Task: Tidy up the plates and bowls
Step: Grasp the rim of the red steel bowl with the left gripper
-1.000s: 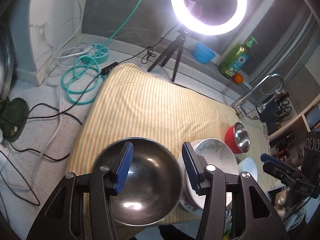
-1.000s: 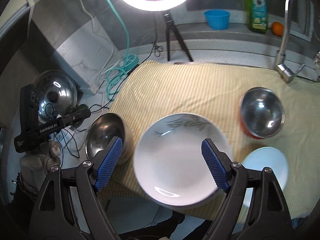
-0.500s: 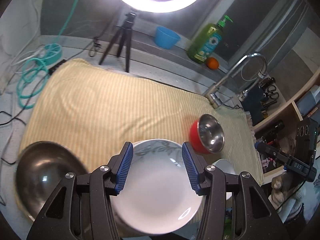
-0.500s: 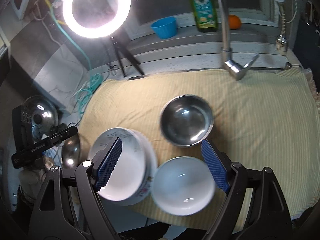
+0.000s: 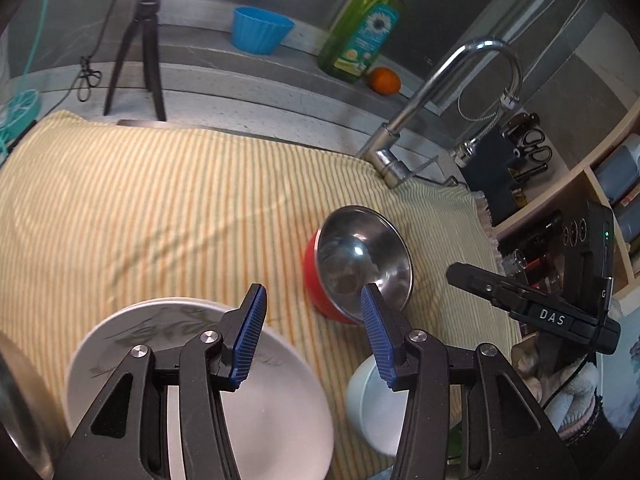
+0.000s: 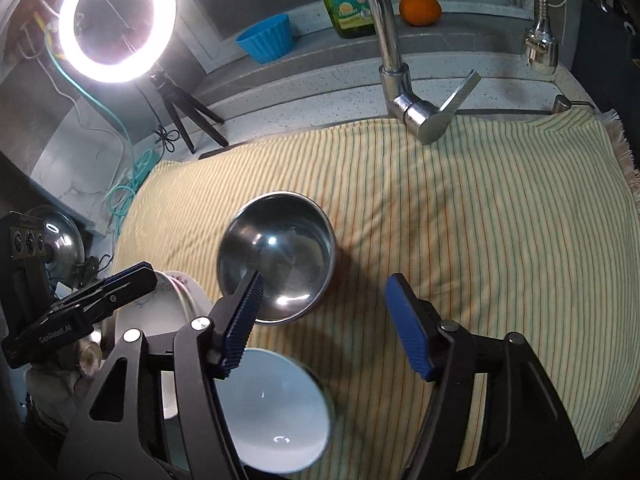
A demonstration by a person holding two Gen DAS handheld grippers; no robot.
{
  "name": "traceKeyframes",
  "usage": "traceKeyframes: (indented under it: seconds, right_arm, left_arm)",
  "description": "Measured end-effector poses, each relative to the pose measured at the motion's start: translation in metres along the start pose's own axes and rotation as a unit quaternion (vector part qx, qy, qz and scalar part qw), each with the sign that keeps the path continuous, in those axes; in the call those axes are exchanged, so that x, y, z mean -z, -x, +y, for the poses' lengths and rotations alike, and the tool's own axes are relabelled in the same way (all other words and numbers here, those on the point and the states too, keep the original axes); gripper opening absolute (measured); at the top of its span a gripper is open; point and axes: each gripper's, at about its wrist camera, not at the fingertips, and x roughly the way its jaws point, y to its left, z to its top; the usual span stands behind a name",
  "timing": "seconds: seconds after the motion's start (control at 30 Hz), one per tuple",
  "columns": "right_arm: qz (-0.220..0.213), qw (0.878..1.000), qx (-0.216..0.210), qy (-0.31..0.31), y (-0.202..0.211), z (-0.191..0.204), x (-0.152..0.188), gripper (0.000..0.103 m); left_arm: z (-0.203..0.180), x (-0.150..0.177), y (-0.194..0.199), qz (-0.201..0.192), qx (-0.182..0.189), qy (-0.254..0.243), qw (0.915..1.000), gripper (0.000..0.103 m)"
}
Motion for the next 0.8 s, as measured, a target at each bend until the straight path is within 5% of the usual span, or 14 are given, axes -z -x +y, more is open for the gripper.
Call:
traceKeyframes:
  seconds: [0.2, 0.8]
  right_arm:
    - [0.023, 1.0, -0.015, -0.011, -0.021, -0.011, -0.004, 0.044]
    - [0.068, 0.996, -0.06, -0.022, -0.059, -0.021, -0.009, 0.013]
  left_arm:
    - [-0.002, -0.004, -0.028, 0.024, 0.004, 0.005, 0.9997, 0.024]
    - [0.004, -0.011, -0.055, 0.046, 0.01, 0.026, 0.9986, 0.012]
